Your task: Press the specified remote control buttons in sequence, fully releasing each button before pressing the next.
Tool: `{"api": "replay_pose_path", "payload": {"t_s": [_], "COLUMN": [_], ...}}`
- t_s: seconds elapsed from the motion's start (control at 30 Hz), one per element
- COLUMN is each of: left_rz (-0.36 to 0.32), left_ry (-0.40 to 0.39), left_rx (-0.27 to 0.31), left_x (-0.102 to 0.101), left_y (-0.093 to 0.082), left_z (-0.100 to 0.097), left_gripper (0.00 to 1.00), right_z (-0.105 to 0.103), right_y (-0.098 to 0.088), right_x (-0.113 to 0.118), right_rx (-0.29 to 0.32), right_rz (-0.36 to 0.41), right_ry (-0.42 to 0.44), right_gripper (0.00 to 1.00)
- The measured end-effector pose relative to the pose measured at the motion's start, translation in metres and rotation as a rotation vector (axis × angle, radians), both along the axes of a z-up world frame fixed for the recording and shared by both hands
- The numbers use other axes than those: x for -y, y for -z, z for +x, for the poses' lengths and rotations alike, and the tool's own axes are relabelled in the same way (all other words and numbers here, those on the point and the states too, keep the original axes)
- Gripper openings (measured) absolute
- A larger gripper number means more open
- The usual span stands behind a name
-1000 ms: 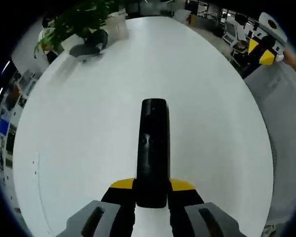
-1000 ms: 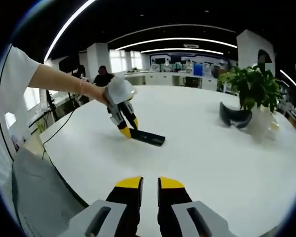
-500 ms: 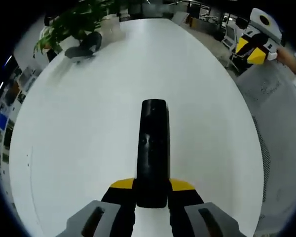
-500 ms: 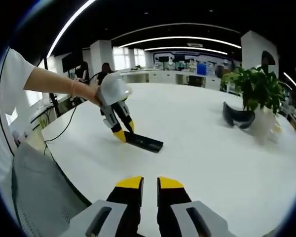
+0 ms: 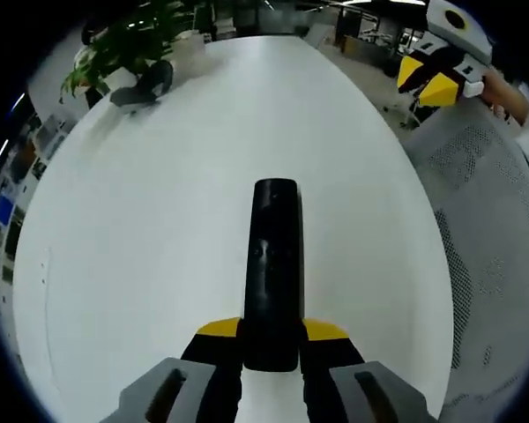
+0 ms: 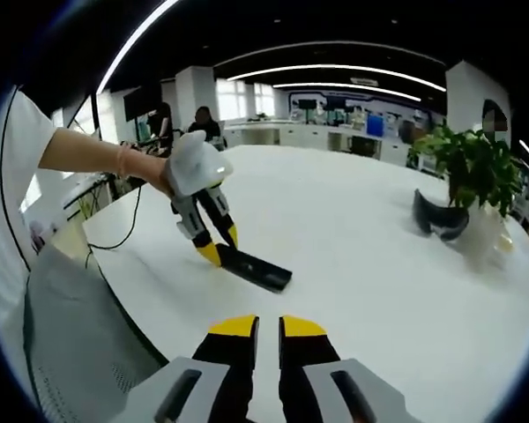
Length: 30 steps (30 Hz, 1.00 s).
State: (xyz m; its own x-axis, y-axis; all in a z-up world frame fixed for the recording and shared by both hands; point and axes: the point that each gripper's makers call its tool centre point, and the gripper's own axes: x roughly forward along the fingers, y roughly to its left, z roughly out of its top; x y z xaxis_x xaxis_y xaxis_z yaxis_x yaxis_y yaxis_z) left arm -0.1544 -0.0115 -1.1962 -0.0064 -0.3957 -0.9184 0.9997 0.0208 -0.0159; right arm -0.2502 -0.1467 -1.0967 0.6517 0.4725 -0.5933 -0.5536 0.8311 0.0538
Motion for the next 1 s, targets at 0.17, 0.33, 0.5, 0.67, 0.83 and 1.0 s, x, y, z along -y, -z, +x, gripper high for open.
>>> {"api": "replay_pose_path", "payload": {"t_s": [0.17,0.33,0.5,0.67,0.83,1.0], "left_rz": [-0.003,0.009,0.009,0.011,0.008,0.003], "left_ry": [-0.004,0.015,0.020,0.015,0.016,0.009], "left_rx": [-0.001,0.004,0.003,0.003,0.000,-0.011], "left_x": [-0.002,-0.004,-0.005,-0.005,-0.006,-0.006], "left_y": [0.000,0.000,0.000,0.000,0.000,-0.001], "left_z": [-0.013,-0.030,-0.044,-0.056,-0.070,-0.081], "left_gripper": [0.24,0.24,0.24,0.24,0.24,0.24], "right_z": [0.000,0.002,0.004,0.003,0.002,0.000], "right_y": [0.002,0.002,0.005,0.010,0.013,0.013], "right_x": [-0.006,-0.012,-0.019,-0.028,-0.036,-0.043], "right_rx": [-0.006,-0.007,-0.013,-0.026,-0.037,-0.035], "right_rz": [-0.011,-0.017,-0.028,-0.044,-0.056,-0.075], "right_ry": [-0.032,-0.063,-0.102,-0.147,-0.193,-0.246], "right_gripper": [0.05,0.04,0.03,0.03,0.02,0.00]}}
